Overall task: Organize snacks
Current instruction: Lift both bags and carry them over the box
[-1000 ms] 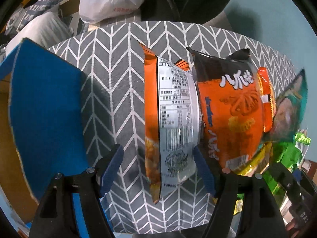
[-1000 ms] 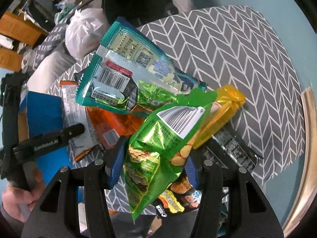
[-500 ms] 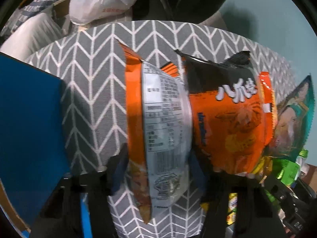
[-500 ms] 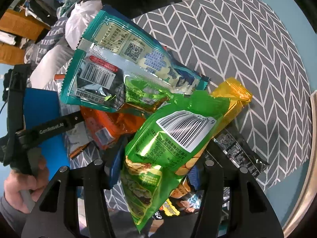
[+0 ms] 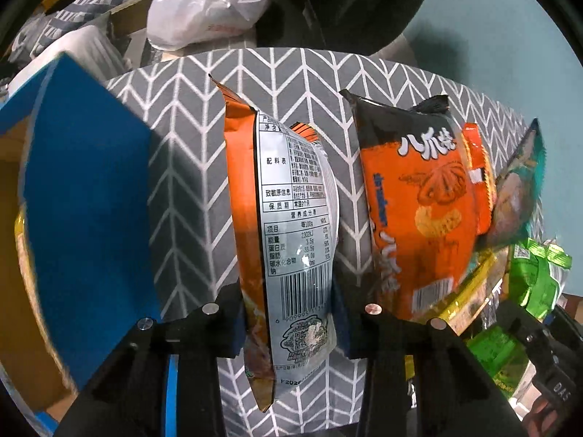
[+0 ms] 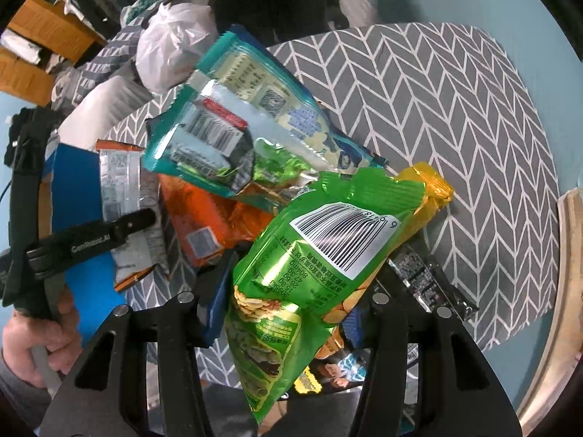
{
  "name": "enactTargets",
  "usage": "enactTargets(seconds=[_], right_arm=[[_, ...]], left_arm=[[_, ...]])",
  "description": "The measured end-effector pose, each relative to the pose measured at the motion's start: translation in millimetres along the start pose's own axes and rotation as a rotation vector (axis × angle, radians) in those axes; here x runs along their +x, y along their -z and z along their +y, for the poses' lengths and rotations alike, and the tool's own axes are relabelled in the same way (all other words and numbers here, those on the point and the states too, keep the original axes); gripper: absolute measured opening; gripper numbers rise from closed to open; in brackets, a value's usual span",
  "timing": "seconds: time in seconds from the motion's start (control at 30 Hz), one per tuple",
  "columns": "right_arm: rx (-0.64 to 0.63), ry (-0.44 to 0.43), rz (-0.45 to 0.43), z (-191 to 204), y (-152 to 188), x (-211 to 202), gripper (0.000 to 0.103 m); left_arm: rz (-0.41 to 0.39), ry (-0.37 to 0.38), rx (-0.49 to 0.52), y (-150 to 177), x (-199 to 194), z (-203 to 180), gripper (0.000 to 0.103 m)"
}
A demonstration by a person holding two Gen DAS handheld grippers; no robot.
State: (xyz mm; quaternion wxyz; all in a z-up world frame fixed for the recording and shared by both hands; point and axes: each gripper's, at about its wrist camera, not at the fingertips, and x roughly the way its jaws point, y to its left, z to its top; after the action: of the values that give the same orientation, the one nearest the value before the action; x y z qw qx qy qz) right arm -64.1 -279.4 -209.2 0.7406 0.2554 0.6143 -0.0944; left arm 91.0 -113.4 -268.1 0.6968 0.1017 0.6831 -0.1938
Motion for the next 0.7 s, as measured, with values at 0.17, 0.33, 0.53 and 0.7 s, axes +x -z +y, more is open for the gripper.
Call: enactTargets(seconds=[0.17,0.33,0.53,0.7], right_arm=[[-0.027,0.004,-0.007,12,7,-6,0.051],[-0.051,0.01,-0.021,22,14,-16,0.051],[-0.084,0.016,-0.04,30,20,-33,0.051],[-0.111,0.013,-0.055,42,18,-48,0.051]], left_arm=[[-0.022,-0.002,0.006,19,-22,3,0.038],[-0.044,0.011,0.011,40,-52,0,0.038],[-0.086,0.025,0.025,57,-89,-2,0.038],[-0.106,0.039,0.023,67,-111,1,0.038]])
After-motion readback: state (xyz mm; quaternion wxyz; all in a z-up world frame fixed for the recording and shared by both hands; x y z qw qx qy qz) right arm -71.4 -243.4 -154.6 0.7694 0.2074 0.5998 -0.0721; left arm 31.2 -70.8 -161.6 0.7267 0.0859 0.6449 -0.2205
